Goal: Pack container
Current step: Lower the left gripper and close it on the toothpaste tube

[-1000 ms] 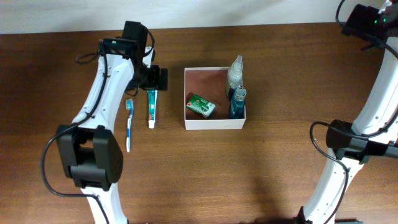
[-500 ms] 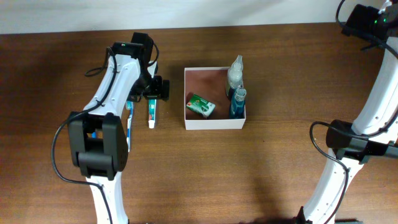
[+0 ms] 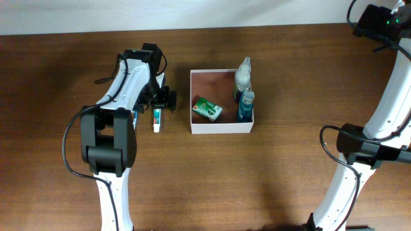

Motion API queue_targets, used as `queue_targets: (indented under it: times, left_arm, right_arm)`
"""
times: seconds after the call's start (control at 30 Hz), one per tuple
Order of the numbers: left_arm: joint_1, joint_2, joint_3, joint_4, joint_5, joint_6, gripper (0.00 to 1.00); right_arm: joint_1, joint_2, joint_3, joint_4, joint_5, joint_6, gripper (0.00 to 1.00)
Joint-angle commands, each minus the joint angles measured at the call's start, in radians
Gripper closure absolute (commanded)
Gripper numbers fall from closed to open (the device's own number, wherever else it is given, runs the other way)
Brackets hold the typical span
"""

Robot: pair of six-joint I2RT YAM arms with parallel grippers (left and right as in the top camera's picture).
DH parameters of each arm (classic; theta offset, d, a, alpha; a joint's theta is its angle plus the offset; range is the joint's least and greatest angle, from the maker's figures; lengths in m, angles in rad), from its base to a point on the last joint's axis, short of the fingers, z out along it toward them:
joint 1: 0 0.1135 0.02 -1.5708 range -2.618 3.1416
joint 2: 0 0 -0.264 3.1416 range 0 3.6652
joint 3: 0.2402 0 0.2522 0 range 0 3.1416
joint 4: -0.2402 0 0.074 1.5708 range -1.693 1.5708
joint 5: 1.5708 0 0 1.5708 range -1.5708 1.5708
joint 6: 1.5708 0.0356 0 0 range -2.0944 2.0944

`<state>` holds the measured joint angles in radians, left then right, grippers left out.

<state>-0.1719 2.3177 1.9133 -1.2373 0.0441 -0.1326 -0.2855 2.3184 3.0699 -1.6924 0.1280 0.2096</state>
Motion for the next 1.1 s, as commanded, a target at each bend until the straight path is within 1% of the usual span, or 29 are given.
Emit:
queue_targets:
  times: [0.0, 0.27, 0.47, 1.07]
  left_arm:
    - [0.002, 0.007, 0.002, 0.010, -0.007, -0.013, 0.01]
    - [0.002, 0.019, 0.002, 0.039, -0.007, -0.013, 0.00]
    - [0.002, 0.029, 0.002, 0.040, -0.007, -0.032, 0.01]
    - [0.002, 0.033, 0.002, 0.039, -0.008, -0.032, 0.01]
  right_arm:
    - [0.003, 0.005, -0.003, -0.006, 0.012, 0.001, 0.02]
    - [0.003, 0.005, -0.003, -0.006, 0.012, 0.001, 0.02]
    - [0.004, 0.005, -0.003, -0.006, 0.012, 0.001, 0.02]
    - [0.004, 0.005, -0.003, -0.006, 0.012, 0.001, 0.02]
